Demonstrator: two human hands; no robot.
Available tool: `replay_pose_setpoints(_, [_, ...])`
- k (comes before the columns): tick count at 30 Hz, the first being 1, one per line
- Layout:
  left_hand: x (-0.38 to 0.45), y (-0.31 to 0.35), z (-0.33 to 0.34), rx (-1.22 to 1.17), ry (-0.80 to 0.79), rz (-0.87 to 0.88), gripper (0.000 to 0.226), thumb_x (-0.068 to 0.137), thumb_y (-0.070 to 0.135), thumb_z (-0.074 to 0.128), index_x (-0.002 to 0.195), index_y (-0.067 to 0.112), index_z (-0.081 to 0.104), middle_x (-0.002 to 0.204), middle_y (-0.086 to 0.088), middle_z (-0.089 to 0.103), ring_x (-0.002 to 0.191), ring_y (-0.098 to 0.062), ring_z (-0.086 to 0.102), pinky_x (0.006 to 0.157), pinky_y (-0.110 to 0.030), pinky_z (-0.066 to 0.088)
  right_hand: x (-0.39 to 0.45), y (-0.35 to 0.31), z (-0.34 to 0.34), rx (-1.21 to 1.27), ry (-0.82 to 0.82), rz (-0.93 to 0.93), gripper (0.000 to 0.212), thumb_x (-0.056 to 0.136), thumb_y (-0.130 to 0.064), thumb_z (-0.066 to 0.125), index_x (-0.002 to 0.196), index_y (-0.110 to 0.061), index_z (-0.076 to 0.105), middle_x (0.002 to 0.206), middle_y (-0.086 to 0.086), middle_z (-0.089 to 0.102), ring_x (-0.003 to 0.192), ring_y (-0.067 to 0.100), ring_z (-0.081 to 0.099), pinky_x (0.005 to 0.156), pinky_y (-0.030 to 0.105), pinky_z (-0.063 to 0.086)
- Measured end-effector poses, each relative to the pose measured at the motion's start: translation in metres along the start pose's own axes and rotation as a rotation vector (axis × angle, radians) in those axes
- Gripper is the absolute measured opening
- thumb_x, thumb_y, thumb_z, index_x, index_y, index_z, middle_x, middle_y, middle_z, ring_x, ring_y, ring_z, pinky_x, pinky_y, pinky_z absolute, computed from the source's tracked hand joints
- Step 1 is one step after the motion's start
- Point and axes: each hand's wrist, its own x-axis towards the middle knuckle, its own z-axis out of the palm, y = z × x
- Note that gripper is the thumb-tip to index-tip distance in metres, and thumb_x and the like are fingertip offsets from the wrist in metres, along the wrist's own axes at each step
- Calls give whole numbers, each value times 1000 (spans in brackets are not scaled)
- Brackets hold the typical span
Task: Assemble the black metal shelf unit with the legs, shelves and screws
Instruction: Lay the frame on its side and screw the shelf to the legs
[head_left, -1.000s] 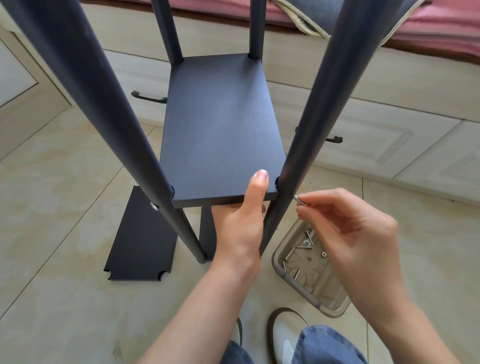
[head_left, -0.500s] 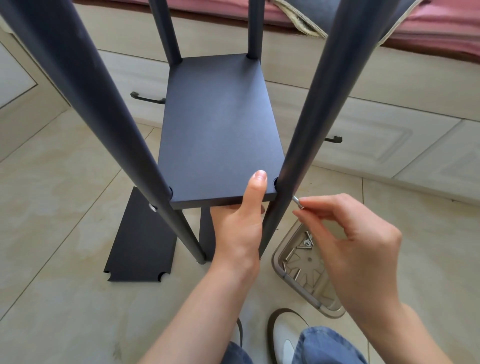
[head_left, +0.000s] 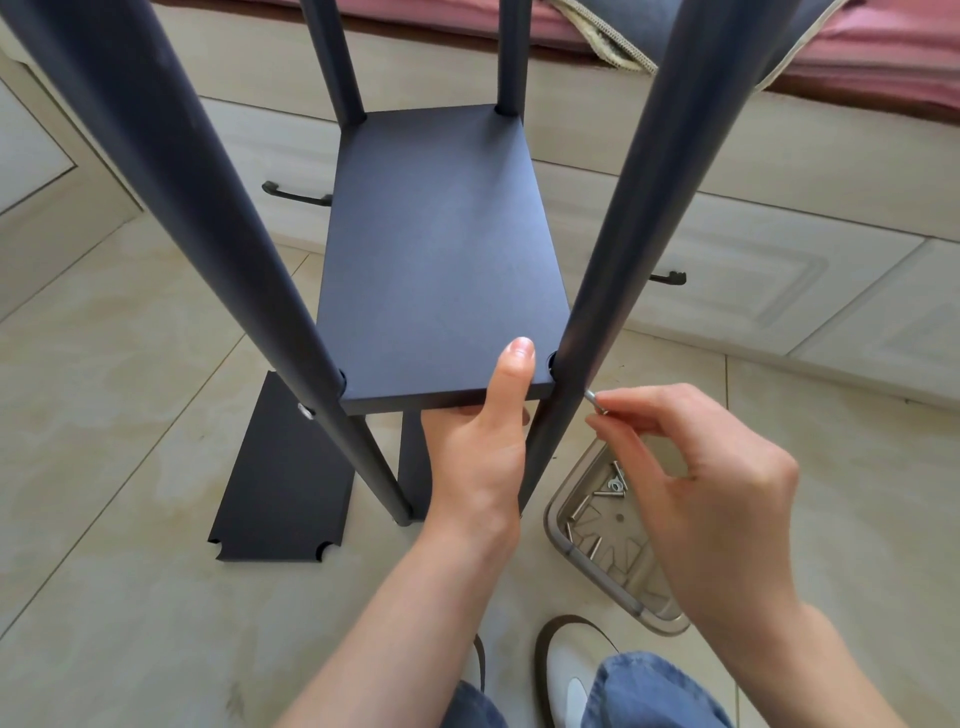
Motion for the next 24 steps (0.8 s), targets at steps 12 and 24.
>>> replay_pose_setpoints(12, [0,0,0,-19,-6,3,7,94,21,66,99,26,66,83,17,72,79,-1,69,67,-17,52,0,-10,6,615,-39,531,17,82,0,73,80,-16,66,82,5,74,76,20,74,74,24,57])
replay_pose_setpoints(24, [1,-1,-2,-4,-22,-7,13,91,25,73,103,25,66,92,12,72,85,-6,68,71,-21,51,-2,-12,4,544,13,494,14,79,-7,75,89,-16,74,82,1,75,77,18,74,75,24,58])
